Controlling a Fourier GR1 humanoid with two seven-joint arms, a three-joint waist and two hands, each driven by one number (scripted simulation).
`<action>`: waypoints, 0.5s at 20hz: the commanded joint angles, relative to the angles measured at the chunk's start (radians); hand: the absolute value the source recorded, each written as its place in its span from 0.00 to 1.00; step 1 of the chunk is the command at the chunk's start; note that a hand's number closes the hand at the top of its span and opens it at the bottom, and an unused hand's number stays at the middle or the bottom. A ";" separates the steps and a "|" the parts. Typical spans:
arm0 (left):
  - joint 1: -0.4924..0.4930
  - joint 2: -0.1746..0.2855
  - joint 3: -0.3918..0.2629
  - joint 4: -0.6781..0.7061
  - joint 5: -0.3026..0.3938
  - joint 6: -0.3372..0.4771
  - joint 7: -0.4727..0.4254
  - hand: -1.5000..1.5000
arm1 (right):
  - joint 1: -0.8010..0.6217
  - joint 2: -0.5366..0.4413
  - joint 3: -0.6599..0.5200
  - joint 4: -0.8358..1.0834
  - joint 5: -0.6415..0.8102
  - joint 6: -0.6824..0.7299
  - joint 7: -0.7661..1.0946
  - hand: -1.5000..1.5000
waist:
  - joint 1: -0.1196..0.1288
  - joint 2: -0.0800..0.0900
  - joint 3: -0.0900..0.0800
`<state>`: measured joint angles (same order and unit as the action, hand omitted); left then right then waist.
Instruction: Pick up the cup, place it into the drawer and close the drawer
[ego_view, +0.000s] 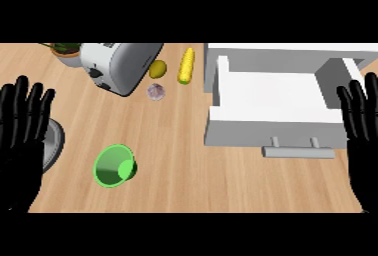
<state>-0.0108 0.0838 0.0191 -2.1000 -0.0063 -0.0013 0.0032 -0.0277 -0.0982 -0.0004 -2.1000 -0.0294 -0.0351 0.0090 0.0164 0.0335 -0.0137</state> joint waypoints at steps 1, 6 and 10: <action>0.022 0.031 0.052 0.012 0.099 -0.066 -0.005 0.00 | -0.001 0.011 0.032 0.008 0.028 -0.002 0.022 0.00 | -0.013 -0.034 0.013; 0.126 0.106 -0.023 -0.033 0.253 -0.314 -0.095 0.00 | 0.027 0.016 0.065 -0.036 0.066 -0.003 -0.002 0.00 | -0.011 -0.037 0.012; 0.177 0.075 0.049 0.114 0.439 -0.308 0.029 0.00 | -0.016 -0.066 0.039 0.043 -0.040 0.111 0.109 0.00 | -0.010 -0.033 0.012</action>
<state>0.1110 0.1410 0.0353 -2.0538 0.3114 -0.2355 0.0191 -0.0251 -0.1364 0.0340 -2.0597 -0.0404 0.0374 0.0527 0.0084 0.0041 -0.0019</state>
